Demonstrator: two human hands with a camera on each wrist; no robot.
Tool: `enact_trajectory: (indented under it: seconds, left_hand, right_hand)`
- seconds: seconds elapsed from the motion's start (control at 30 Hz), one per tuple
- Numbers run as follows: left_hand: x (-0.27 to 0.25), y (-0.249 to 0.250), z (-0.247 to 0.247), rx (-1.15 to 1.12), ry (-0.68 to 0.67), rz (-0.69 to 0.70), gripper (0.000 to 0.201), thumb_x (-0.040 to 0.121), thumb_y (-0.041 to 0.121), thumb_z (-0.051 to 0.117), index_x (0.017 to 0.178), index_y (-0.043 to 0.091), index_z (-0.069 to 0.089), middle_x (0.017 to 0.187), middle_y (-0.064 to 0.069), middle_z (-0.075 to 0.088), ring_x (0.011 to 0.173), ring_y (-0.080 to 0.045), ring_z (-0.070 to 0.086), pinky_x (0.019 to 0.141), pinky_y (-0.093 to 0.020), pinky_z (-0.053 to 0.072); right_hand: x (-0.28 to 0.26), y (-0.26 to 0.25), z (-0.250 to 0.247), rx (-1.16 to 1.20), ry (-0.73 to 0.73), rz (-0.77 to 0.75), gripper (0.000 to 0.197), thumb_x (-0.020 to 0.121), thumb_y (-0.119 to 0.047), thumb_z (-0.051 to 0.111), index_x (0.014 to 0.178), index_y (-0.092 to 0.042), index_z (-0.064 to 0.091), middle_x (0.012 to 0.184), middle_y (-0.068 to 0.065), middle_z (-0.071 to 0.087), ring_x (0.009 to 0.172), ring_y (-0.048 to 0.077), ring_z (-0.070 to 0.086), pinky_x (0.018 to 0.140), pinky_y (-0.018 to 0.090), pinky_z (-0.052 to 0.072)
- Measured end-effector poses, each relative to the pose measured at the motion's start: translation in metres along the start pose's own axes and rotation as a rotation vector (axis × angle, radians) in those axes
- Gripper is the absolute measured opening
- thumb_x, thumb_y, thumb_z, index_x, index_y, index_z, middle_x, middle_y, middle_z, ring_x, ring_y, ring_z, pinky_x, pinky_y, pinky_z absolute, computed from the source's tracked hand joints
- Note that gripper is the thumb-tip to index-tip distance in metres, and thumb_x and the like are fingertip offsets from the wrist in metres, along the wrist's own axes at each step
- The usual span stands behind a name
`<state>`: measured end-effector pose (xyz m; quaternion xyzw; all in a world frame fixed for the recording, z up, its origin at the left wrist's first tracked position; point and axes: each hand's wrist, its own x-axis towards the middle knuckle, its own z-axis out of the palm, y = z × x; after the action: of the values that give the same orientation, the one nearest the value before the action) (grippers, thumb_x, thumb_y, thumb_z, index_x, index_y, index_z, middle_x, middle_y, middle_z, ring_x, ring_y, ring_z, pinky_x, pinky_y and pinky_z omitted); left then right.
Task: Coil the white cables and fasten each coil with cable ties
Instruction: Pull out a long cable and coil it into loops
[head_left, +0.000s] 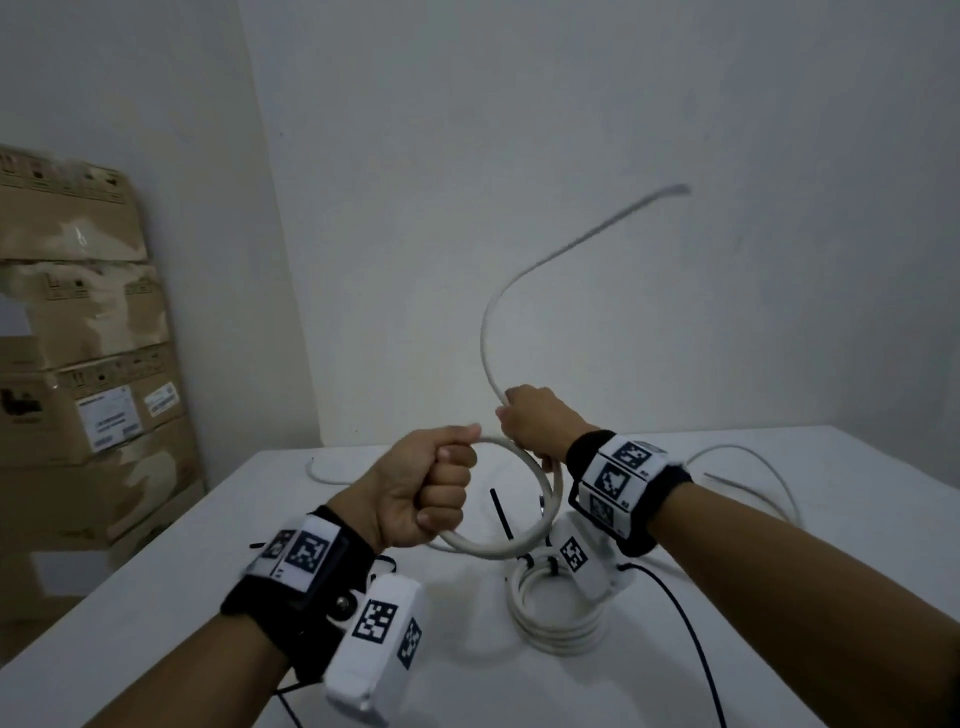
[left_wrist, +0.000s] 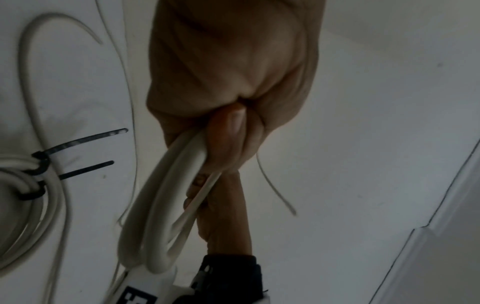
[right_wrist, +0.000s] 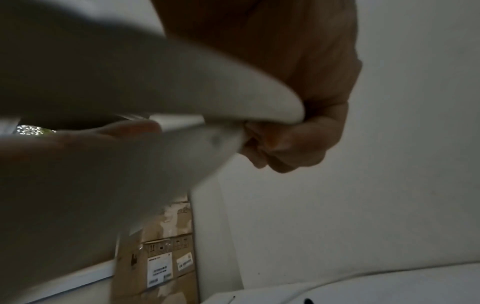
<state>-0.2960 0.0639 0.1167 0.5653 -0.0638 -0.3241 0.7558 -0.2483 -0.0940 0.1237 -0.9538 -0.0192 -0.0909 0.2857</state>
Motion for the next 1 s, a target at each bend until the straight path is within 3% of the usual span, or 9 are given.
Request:
enact_trajectory:
  seconds: [0.1, 0.2, 0.3, 0.4, 0.53, 0.67, 0.77, 0.9, 1.0]
  left_hand:
    - [0.011, -0.009, 0.0, -0.005, -0.004, -0.054, 0.051, 0.095, 0.033, 0.042, 0.047, 0.021, 0.029, 0.038, 0.009, 0.009, 0.035, -0.01, 0.0, 0.03, -0.009, 0.011]
    - [0.017, -0.011, 0.001, -0.007, -0.026, -0.075, 0.043, 0.085, 0.032, 0.05, 0.049, 0.021, 0.029, 0.037, 0.009, 0.01, 0.034, -0.009, 0.0, 0.029, -0.007, 0.013]
    - [0.021, -0.011, 0.001, 0.003, -0.005, -0.076, 0.048, 0.091, 0.034, 0.047, 0.049, 0.022, 0.028, 0.036, 0.009, 0.011, 0.034, -0.009, 0.0, 0.029, -0.006, 0.013]
    - [0.024, -0.012, 0.003, 0.064, 0.023, -0.068, 0.051, 0.095, 0.037, 0.045, 0.049, 0.022, 0.027, 0.033, 0.009, 0.017, 0.033, -0.008, 0.001, 0.029, -0.006, 0.012]
    - [0.022, -0.011, 0.005, 0.104, 0.015, -0.031, 0.043, 0.082, 0.028, 0.053, 0.048, 0.023, 0.026, 0.033, 0.009, 0.018, 0.03, -0.007, 0.002, 0.031, -0.006, 0.011]
    - [0.018, -0.005, 0.004, 0.093, -0.015, -0.005, 0.038, 0.075, 0.024, 0.054, 0.048, 0.023, 0.027, 0.035, 0.01, 0.012, 0.034, -0.009, -0.001, 0.034, -0.007, 0.008]
    - [0.017, -0.004, 0.005, 0.079, -0.029, 0.02, 0.038, 0.076, 0.023, 0.052, 0.047, 0.022, 0.028, 0.043, 0.009, 0.005, 0.034, -0.009, -0.001, 0.036, -0.007, 0.008]
    - [0.018, -0.003, 0.007, 0.083, -0.057, 0.02, 0.039, 0.078, 0.023, 0.051, 0.047, 0.022, 0.028, 0.031, 0.01, 0.018, 0.033, -0.008, 0.0, 0.034, -0.007, 0.009]
    - [0.018, -0.003, 0.008, 0.101, -0.07, 0.0, 0.039, 0.078, 0.023, 0.051, 0.048, 0.022, 0.028, 0.03, 0.01, 0.02, 0.033, -0.008, 0.0, 0.034, -0.006, 0.009]
  right_hand:
    - [-0.002, 0.012, -0.001, -0.04, -0.068, 0.019, 0.018, 0.096, -0.02, 0.042, 0.083, -0.009, 0.049, 0.073, 0.004, 0.051, 0.047, 0.021, 0.05, 0.038, 0.025, 0.043]
    - [-0.008, 0.019, -0.007, 0.09, -0.107, -0.014, 0.023, 0.095, -0.018, 0.044, 0.073, -0.011, 0.047, 0.06, 0.003, 0.043, 0.04, 0.018, 0.04, 0.034, 0.022, 0.039]
    - [-0.014, 0.025, -0.014, 0.203, -0.178, -0.038, 0.018, 0.095, -0.019, 0.047, 0.082, -0.009, 0.053, 0.057, 0.002, 0.037, 0.039, 0.014, 0.032, 0.032, 0.019, 0.035]
    - [-0.019, 0.029, -0.015, 0.35, -0.242, -0.101, 0.026, 0.099, -0.027, 0.045, 0.085, -0.007, 0.055, 0.053, 0.002, 0.032, 0.035, 0.01, 0.027, 0.032, 0.018, 0.03]
    - [-0.024, 0.037, -0.02, 0.516, -0.321, -0.159, 0.037, 0.101, -0.032, 0.04, 0.109, -0.005, 0.064, 0.053, -0.002, 0.03, 0.041, 0.009, 0.027, 0.035, 0.02, 0.029]
    - [-0.031, 0.039, -0.027, 0.519, -0.375, -0.301, 0.033, 0.1, -0.034, 0.043, 0.116, -0.016, 0.066, 0.055, -0.002, 0.031, 0.045, 0.011, 0.03, 0.035, 0.021, 0.036]
    - [-0.036, 0.038, -0.029, 0.559, -0.369, -0.356, 0.036, 0.099, -0.042, 0.041, 0.114, -0.022, 0.066, 0.064, 0.005, 0.032, 0.046, 0.011, 0.031, 0.036, 0.02, 0.034]
    - [-0.04, 0.035, -0.022, 0.672, -0.301, -0.341, 0.042, 0.098, -0.049, 0.034, 0.098, -0.024, 0.068, 0.067, 0.003, 0.039, 0.05, 0.009, 0.03, 0.041, 0.02, 0.026]
    - [-0.043, 0.035, -0.018, 0.617, -0.264, -0.394, 0.038, 0.1, -0.041, 0.034, 0.096, -0.018, 0.065, 0.062, 0.002, 0.037, 0.046, 0.005, 0.03, 0.039, 0.015, 0.027]
